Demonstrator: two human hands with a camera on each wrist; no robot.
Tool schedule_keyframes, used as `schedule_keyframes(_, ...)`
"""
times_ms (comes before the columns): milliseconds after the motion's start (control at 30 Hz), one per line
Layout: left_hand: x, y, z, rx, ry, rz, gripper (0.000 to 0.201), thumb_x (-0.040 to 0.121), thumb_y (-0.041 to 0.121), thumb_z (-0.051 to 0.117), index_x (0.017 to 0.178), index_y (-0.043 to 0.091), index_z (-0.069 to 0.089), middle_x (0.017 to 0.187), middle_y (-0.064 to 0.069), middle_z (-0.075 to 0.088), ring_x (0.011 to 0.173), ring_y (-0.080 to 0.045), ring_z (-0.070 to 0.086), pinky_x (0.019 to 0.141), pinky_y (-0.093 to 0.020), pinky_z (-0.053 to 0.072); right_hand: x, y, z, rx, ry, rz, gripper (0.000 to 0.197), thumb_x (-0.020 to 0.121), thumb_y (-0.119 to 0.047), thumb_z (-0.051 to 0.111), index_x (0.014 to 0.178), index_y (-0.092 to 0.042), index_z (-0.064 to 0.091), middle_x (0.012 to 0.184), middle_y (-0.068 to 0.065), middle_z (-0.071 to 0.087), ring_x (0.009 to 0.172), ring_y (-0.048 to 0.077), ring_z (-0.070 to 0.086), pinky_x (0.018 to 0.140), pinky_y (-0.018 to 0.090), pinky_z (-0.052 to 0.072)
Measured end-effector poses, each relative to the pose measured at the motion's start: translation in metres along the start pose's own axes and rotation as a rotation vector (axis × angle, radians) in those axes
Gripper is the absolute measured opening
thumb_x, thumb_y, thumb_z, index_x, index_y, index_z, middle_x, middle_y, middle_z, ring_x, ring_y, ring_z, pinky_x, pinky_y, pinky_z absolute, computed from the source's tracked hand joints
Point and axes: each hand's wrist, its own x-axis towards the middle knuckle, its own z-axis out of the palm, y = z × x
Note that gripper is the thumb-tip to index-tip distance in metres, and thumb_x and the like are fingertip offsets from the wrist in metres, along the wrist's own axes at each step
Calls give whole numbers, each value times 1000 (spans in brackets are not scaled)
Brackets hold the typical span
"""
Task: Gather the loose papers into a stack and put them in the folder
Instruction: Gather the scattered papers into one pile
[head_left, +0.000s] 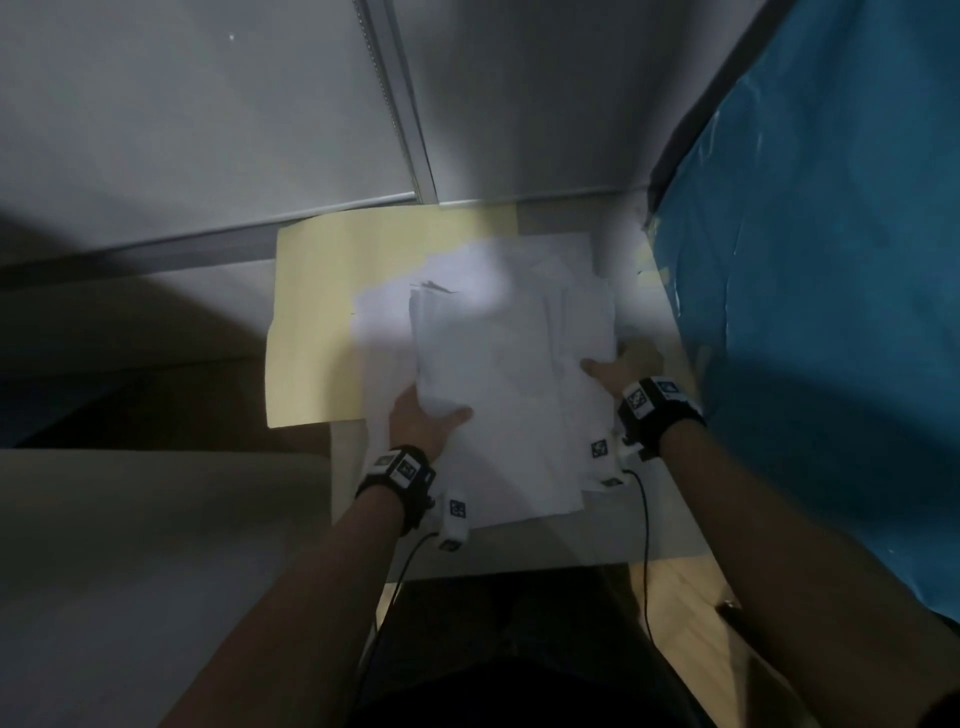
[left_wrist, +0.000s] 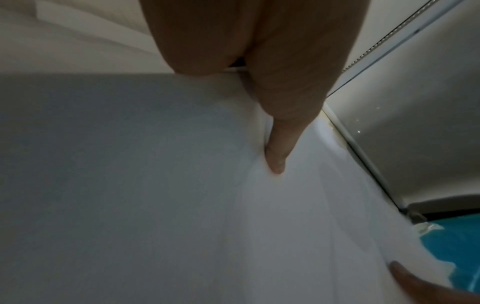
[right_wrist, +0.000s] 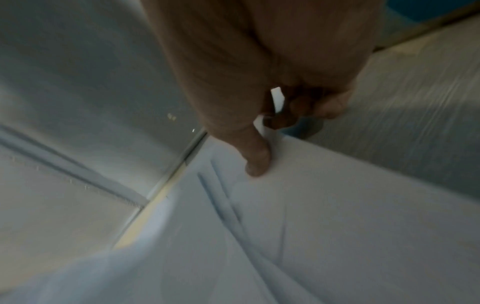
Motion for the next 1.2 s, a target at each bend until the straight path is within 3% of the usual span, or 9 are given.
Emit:
schedule_keyframes(100, 1, 2, 2, 12, 24, 19, 55, 77, 28, 98, 123, 8, 76, 120, -11, 78, 106, -31, 74, 91, -44, 64, -9, -8, -11, 20, 100, -102, 38, 96, -17, 70, 130, -1, 64, 131, 14, 67, 114, 30, 66, 88, 24, 46)
schedule_keyframes(200, 1, 3, -1, 24, 82, 37, 47, 79, 25, 95, 119, 8, 77, 111, -8, 78, 99, -31, 74, 83, -37, 59, -24, -13, -27, -23, 227, -159, 43, 101, -19, 58, 144, -22, 57, 129, 2, 66, 121, 23, 63, 97, 15, 31)
schedule_keyframes(300, 0, 5, -4, 10, 112, 44, 39, 81, 20, 93, 116, 9, 78, 103, -5, 75, 98, -33, 75, 81, -35, 57, -20, -11, -31, 166, 290, -220, 47, 91, -46, 66, 136, -40, 55, 94, -13, 68, 91, 14, 69, 97, 44, 58)
schedule_keyframes(467, -2, 4, -1, 33, 75, 95, 66, 74, 25, 99, 133, 16, 70, 124, -3, 74, 109, -23, 67, 89, -34, 55, -19, -18, -22, 256, 97, -245, 56, 84, -11, 85, 133, -2, 58, 115, 8, 67, 102, 21, 66, 71, 14, 52)
schedule_keyframes(600, -3, 4, 2, 59, 64, 121, 71, 76, 17, 97, 139, 16, 66, 131, -7, 73, 109, -20, 62, 91, -32, 52, -19, -24, -31, 89, 190, -226, 15, 99, -14, 64, 113, -8, 62, 100, 7, 63, 96, 25, 65, 75, 27, 48)
schedule_keyframes(733, -3, 6, 2, 61, 44, 106, 69, 77, 14, 94, 140, 17, 65, 130, -7, 74, 111, -26, 67, 91, -34, 55, -61, -51, -73, -4, 563, -625, 13, 104, -9, 50, 107, -3, 61, 86, 23, 67, 76, 37, 64, 63, 37, 48)
schedule_keyframes(933, -3, 10, 0, 34, 19, 80, 74, 79, 10, 93, 142, 15, 56, 121, -3, 67, 103, -22, 61, 87, -31, 50, -127, -107, -142, 136, 548, -1134, 17, 103, 5, 52, 111, 13, 64, 93, 11, 63, 85, 8, 53, 79, 3, 35)
schedule_keyframes(1100, -8, 7, -6, -6, 33, 109, 102, 92, 3, 76, 172, 30, 20, 156, -15, 56, 124, -34, 63, 91, -42, 59, -74, -117, -130, 146, 490, -944, 27, 103, -9, 51, 120, 11, 59, 107, 29, 65, 97, 29, 57, 88, 37, 45)
schedule_keyframes(1200, -8, 8, -5, -45, 49, 278, 86, 83, 6, 88, 152, 36, 47, 149, -1, 60, 119, -17, 58, 87, -28, 58, -33, -93, -87, 92, 243, -725, 20, 103, -15, 56, 116, -2, 64, 101, 8, 65, 91, 24, 60, 72, 28, 40)
